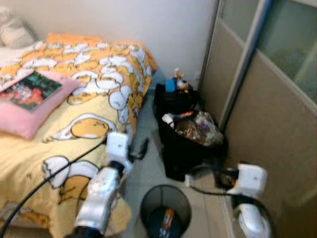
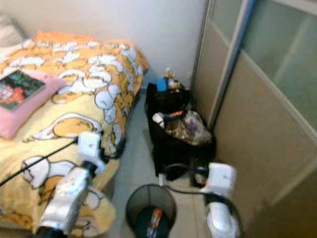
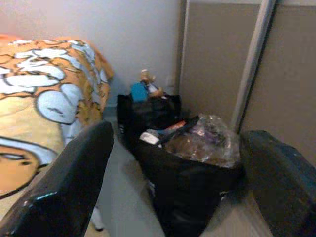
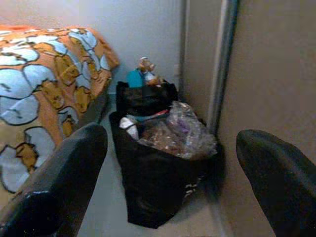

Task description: Clean up the room

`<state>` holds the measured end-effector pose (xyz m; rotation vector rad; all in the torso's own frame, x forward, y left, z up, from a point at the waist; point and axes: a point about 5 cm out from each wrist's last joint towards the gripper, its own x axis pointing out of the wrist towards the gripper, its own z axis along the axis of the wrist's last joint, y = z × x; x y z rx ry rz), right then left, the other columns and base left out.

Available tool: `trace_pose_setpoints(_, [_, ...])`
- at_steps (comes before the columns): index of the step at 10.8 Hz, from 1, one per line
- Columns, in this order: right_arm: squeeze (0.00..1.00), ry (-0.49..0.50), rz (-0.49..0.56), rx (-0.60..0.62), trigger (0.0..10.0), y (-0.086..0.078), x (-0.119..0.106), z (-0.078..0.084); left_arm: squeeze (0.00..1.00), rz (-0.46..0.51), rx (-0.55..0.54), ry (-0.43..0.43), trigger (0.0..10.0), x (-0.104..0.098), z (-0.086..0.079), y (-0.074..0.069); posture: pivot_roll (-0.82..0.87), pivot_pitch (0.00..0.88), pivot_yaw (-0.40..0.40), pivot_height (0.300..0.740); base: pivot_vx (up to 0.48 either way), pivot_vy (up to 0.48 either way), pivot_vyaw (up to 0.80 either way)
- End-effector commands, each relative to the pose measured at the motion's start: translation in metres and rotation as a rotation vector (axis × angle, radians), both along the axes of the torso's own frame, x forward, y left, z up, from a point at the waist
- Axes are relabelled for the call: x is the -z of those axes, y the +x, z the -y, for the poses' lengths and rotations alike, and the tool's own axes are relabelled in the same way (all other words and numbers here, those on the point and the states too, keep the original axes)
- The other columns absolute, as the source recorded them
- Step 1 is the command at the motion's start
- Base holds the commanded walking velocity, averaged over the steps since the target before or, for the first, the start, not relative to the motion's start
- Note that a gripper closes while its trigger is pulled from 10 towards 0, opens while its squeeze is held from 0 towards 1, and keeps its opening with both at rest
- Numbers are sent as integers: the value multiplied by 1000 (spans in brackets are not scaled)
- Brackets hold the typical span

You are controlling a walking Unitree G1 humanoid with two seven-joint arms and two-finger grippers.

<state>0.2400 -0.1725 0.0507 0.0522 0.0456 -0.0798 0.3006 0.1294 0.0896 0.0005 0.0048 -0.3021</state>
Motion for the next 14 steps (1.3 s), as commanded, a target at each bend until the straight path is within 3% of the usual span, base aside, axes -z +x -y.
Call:
trace_pose_setpoints(1, [0,-14,-16,8,10000,-2,5,7,0,-13,0,0,10000,1,3,2,-70,0,33,740,0,428,0])
trace_pose_setpoints(4, [0,-16,-22,-17,10000,1,7,5,0,-35,-9,-20,10000,4,4,0,-62,0,24,740,0,429,0])
trace_pose_setpoints(9, [0,-6,3,-34,10000,8,4,2,0,-60,-81,6,10000,8,-7,14,-58,0,4,740,0,468,0])
trace_pose_setpoints(11, [0,8,110,3,10000,16,-20,4,0,28,-54,-9,10000,-9,-2,19,-57,0,-3,740,0,474,0])
trace_pose_setpoints(14, [0,8,81,-28,10000,20,-14,-3,0,26,-69,9,10000,-9,-2,23,-49,0,-6,740,0,477,0])
